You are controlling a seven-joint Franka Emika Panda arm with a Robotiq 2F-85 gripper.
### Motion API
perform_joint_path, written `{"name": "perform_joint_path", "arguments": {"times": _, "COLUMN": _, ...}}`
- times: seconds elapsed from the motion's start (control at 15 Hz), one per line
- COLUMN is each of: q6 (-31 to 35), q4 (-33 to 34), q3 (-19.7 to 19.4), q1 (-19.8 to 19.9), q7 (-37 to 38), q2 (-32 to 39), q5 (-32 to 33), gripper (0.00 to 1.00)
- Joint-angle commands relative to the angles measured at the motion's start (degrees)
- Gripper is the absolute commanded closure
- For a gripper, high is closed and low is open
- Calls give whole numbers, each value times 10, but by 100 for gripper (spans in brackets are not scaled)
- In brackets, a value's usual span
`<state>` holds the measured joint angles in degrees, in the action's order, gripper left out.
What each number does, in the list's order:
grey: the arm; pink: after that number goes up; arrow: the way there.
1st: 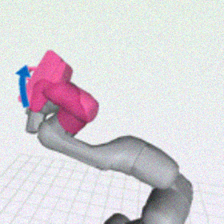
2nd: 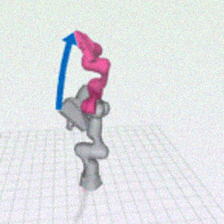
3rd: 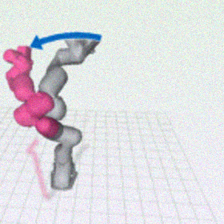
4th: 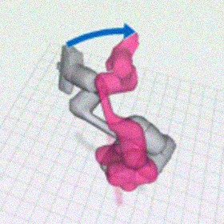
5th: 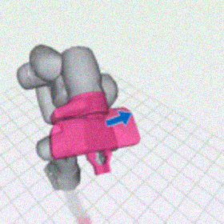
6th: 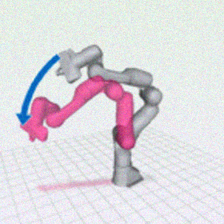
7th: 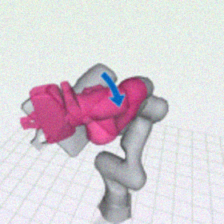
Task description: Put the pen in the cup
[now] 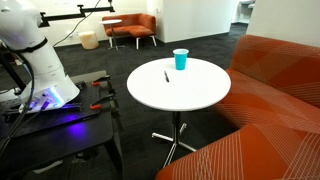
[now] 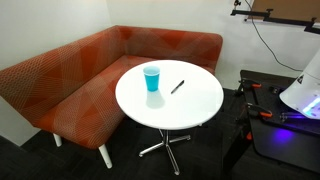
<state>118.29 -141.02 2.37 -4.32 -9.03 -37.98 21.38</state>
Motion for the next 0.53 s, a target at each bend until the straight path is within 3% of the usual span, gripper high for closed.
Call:
{"name": "perform_joint_path", "arguments": {"times": 0.0, "q6": 70, "q4": -13, "q3": -70, "q1": -18, "q7": -127, "q2": 16, "q5": -19, "gripper": 0}}
{"name": "perform_joint_path", "arguments": {"times": 0.27, "q6": 116, "q4": -16, "q3": -138, "q1": -47, "q7": -286, "q2": 53, "q5": -72, "gripper": 0}}
{"name": "perform_joint_path", "arguments": {"times": 0.47, "q6": 102, "q4": -3, "q3": -157, "q1": -67, "q7": -398, "q2": 89, "q5": -122, "gripper": 0}}
